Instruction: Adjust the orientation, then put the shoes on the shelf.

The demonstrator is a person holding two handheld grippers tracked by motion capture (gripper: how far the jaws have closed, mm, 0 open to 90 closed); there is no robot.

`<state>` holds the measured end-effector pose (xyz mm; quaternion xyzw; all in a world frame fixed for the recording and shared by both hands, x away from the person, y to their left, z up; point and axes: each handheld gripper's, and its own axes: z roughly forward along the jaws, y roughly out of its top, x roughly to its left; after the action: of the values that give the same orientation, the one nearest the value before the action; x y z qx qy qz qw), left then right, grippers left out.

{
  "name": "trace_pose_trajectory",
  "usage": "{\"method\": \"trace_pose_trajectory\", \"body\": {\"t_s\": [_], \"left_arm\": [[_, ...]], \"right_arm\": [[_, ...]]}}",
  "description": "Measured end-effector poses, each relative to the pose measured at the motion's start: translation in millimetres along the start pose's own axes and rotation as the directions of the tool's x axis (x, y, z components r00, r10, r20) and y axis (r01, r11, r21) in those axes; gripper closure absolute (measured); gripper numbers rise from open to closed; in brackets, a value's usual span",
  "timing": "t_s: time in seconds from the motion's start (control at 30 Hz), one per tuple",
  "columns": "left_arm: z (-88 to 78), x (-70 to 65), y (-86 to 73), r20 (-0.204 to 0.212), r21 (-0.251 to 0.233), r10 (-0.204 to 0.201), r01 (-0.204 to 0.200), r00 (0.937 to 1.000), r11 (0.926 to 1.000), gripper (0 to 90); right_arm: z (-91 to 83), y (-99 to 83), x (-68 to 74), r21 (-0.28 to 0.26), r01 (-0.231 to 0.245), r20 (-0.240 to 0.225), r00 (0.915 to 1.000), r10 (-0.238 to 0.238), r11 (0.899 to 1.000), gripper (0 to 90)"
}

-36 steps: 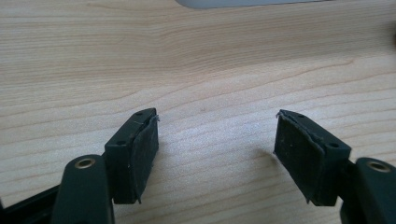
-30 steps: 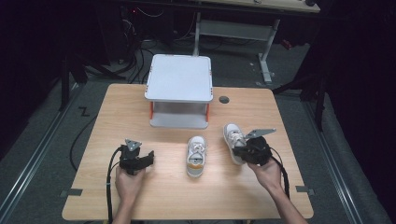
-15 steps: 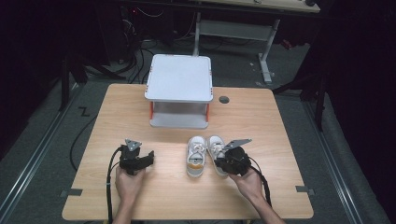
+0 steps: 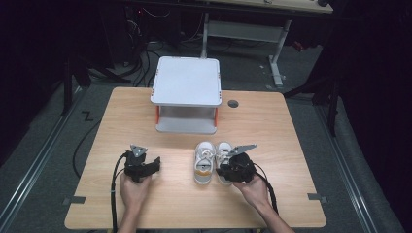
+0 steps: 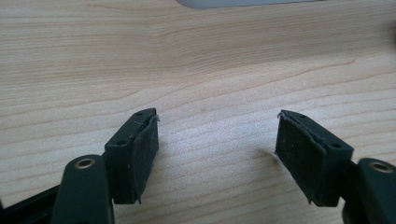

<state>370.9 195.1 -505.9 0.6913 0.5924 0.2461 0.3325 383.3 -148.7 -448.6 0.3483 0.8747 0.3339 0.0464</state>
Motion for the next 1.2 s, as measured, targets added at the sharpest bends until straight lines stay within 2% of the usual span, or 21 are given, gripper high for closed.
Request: {"method": "trace_pose_trajectory", "body": {"t_s": [0.03, 0.1, 0.17, 0.33, 0.43, 0.5, 0.53, 0.6, 0.63, 0.67, 0.7, 0.77, 0.9, 0.93, 0.97, 1.0, 1.03, 1.07, 1.1, 1.13, 1.2], "left_arm": [[0.0, 0.0, 0.0, 0.000, 0.000, 0.000, 0.000, 1.0000, 1.0000, 30.2], [0.0, -0.1, 0.0, 0.000, 0.000, 0.000, 0.000, 1.0000, 1.0000, 30.1], [0.0, -0.2, 0.0, -0.002, 0.001, 0.000, 0.000, 1.0000, 1.0000, 30.2], [0.0, -0.3, 0.0, -0.003, 0.000, 0.002, -0.002, 1.0000, 1.0000, 30.6], [0.0, -0.4, 0.1, -0.004, 0.001, 0.002, -0.002, 1.0000, 1.0000, 30.6], [0.0, -0.4, 0.1, -0.004, 0.001, 0.003, -0.003, 1.0000, 1.0000, 30.6], [-0.1, -0.3, 0.1, -0.005, 0.003, 0.006, -0.006, 1.0000, 1.0000, 30.6], [-0.1, -0.6, 0.1, -0.006, 0.003, 0.005, -0.005, 1.0000, 1.0000, 30.7], [-0.1, -0.6, 0.1, -0.006, 0.003, 0.005, -0.005, 1.0000, 1.0000, 30.7], [-0.1, -0.6, 0.1, -0.006, 0.003, 0.006, -0.006, 1.0000, 1.0000, 30.6], [-0.1, -0.6, 0.1, -0.007, 0.003, 0.006, -0.006, 1.0000, 1.0000, 30.6], [0.0, -0.8, 0.1, -0.008, 0.004, 0.006, -0.006, 1.0000, 1.0000, 30.6], [0.1, -1.3, 0.1, -0.010, 0.005, 0.010, -0.010, 0.9999, 0.9999, 30.2], [0.1, -1.3, 0.1, -0.010, 0.005, 0.010, -0.010, 0.9999, 0.9999, 30.5], [0.2, -1.7, 0.2, -0.013, 0.006, 0.012, -0.012, 0.9998, 0.9999, 31.0], [0.4, -2.2, 0.2, -0.017, 0.007, 0.018, -0.018, 0.9997, 0.9998, 30.9], [0.7, -3.0, 0.4, -0.022, 0.007, 0.022, -0.022, 0.9995, 0.9997, 30.9], [1.3, -5.2, 0.6, -0.034, 0.011, 0.038, -0.037, 0.9987, 0.9992, 31.1], [1.3, -5.2, 0.6, -0.034, 0.011, 0.038, -0.037, 0.9987, 0.9992, 31.8], [1.2, -5.0, 0.6, -0.031, 0.011, 0.038, -0.037, 0.9988, 0.9992, 31.8], [1.2, -4.9, 0.8, -0.034, 0.011, 0.034, -0.034, 0.9988, 0.9994, 32.4]], "right_arm": [[0.7, -0.3, -0.2, -0.005, -0.001, -0.013, 0.9999, 0.000, 1.000, 66.2], [1.2, -1.4, -0.3, -0.017, -0.002, -0.031, 0.9995, 0.002, 1.000, 63.0], [1.5, -2.5, -0.2, -0.026, 0.007, -0.029, 0.9995, -0.008, 1.000, 62.7], [-0.5, -11.8, -4.0, -0.075, -0.019, -0.026, 0.9995, 0.017, 0.997, 56.8], [-13.8, -17.4, -7.2, -0.129, -0.026, -0.020, 0.9995, 0.023, 0.991, 55.3], [-17.1, -18.2, -8.0, -0.140, -0.026, -0.019, 0.9995, 0.024, 0.990, 55.1], [-26.5, -20.9, -11.3, -0.170, -0.031, -0.018, 0.9994, 0.029, 0.985, 55.2], [-33.2, -24.2, -15.9, -0.204, -0.042, -0.021, 0.9991, 0.038, 0.978, 56.6], [-33.2, -24.2, -15.9, -0.204, -0.042, -0.021, 0.9991, 0.038, 0.978, 56.6], [-39.2, -27.7, -21.4, -0.232, -0.055, -0.008, 0.9985, 0.054, 0.971, 56.5], [-39.2, -27.7, -21.4, -0.232, -0.055, -0.008, 0.9985, 0.054, 0.971, 56.5], [-43.4, -31.5, -29.6, -0.254, -0.077, -0.003, 0.9968, 0.079, 0.964, 55.9], [-46.1, -39.9, -55.0, -0.276, -0.119, 0.093, 0.9843, 0.150, 0.954, 53.5], [-46.1, -39.9, -55.0, -0.276, -0.119, 0.093, 0.9843, 0.150, 0.954, 53.5], [-44.4, -45.2, -70.4, -0.276, -0.145, 0.158, 0.9683, 0.194, 0.950, 51.7], [-43.0, -48.0, -77.9, -0.274, -0.159, 0.180, 0.9604, 0.213, 0.949, 51.1], [-43.0, -48.0, -77.9, -0.274, -0.159, 0.180, 0.9604, 0.213, 0.949, 51.1], [-39.4, -53.9, -92.5, -0.267, -0.183, 0.229, 0.9415, 0.247, 0.946, 49.8], [-38.1, -56.1, -97.7, -0.263, -0.192, 0.250, 0.9329, 0.259, 0.945, 49.3], [-38.1, -56.1, -97.7, -0.263, -0.192, 0.250, 0.9329, 0.259, 0.945, 49.3], [-34.7, -63.2, -111.4, -0.255, -0.228, 0.304, 0.9037, 0.302, 0.940, 48.6]]}}
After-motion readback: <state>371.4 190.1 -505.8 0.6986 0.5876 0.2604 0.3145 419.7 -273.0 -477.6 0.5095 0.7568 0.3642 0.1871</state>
